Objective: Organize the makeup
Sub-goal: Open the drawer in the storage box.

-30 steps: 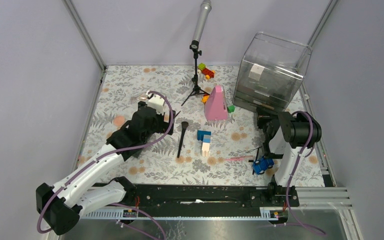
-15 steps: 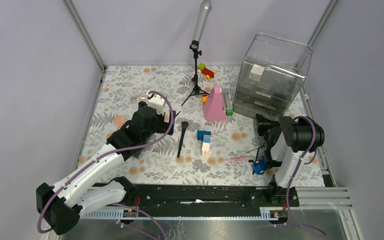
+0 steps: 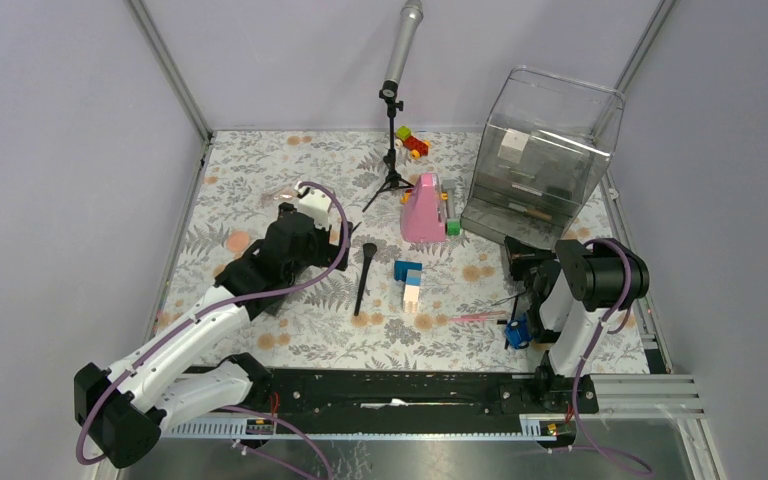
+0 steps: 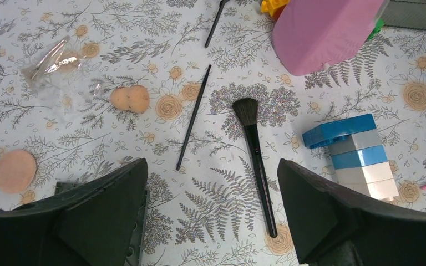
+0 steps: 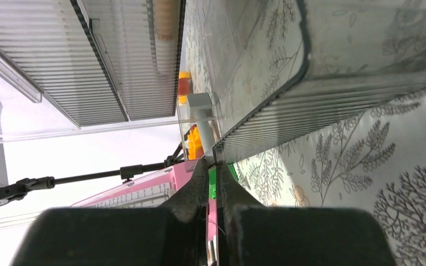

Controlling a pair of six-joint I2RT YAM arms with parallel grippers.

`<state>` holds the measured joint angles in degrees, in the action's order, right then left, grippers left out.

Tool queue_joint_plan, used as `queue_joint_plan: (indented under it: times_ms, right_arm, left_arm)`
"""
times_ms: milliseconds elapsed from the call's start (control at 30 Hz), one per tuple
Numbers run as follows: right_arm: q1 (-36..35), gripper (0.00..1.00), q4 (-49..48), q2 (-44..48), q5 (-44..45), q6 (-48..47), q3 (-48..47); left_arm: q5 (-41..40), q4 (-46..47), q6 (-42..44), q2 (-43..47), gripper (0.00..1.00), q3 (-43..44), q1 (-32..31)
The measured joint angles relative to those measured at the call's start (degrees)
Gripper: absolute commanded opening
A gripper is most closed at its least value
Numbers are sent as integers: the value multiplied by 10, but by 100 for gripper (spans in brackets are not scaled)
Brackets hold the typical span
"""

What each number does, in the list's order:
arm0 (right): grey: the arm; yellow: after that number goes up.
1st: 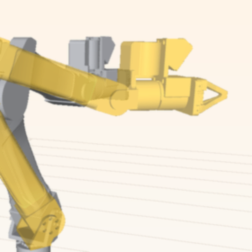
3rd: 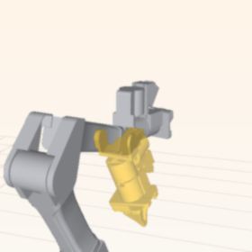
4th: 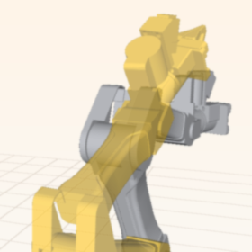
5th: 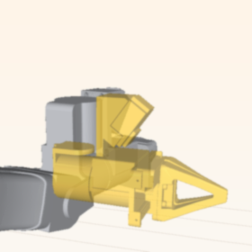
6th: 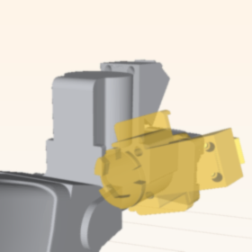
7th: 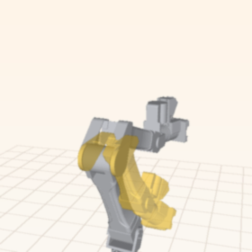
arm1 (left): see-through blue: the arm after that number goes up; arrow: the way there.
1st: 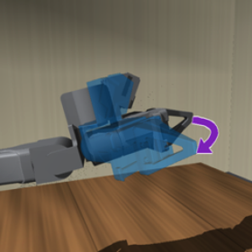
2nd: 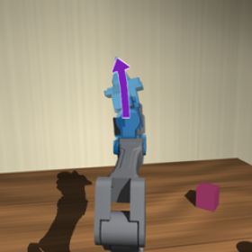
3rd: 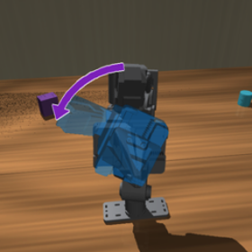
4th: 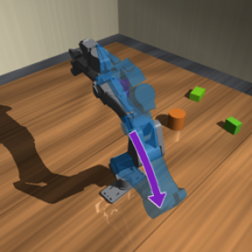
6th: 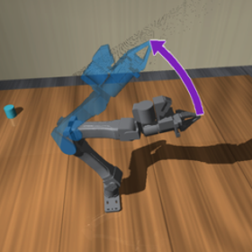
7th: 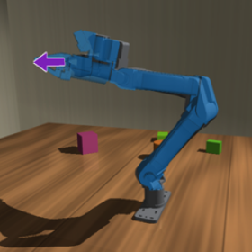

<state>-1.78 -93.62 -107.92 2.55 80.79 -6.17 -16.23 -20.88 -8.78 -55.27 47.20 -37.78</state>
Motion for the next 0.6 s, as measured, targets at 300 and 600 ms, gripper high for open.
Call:
queue_joint_plan:
  times_ms: [300, 600]
  right_arm:
    - [-9, 0, -1, 28, 0, -10, 38]
    - [-16, 0, 0, 40, 1, -21, 44]
  left_arm:
    - [8, 0, 3, 0, 99, 0, 0]
    - [9, 0, 4, 0, 99, 0, 1]
